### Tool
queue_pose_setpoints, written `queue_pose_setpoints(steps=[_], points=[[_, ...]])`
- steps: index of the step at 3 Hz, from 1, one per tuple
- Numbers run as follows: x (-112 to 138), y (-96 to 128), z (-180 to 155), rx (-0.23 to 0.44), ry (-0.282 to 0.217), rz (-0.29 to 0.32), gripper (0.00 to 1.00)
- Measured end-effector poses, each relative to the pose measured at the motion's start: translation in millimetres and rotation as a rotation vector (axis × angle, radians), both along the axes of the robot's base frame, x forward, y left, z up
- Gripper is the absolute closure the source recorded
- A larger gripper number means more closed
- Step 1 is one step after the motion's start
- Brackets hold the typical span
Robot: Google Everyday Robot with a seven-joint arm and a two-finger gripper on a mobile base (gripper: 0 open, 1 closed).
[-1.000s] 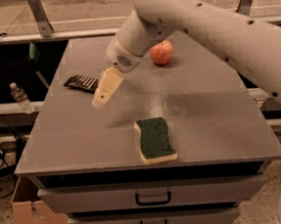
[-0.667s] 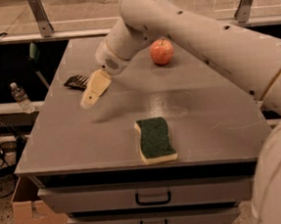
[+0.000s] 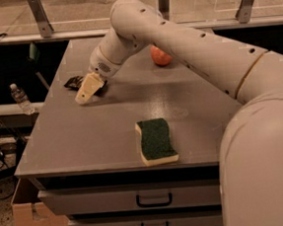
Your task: Pick rxbar chocolate
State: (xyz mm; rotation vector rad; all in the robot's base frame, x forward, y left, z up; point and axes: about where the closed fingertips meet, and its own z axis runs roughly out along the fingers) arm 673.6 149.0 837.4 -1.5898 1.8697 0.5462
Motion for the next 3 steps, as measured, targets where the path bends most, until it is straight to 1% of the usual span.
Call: queue_pose_setpoints(steps=[1,2,3], points=[[7.7,1.8,-7.6,-0.002,0.02,-0.014,0.46],[11.8,0.2,3.3,0.02,0.006,-0.021,0.71],[8.5,0.6,19.5,0.048,-0.019,-0.012,0.93]])
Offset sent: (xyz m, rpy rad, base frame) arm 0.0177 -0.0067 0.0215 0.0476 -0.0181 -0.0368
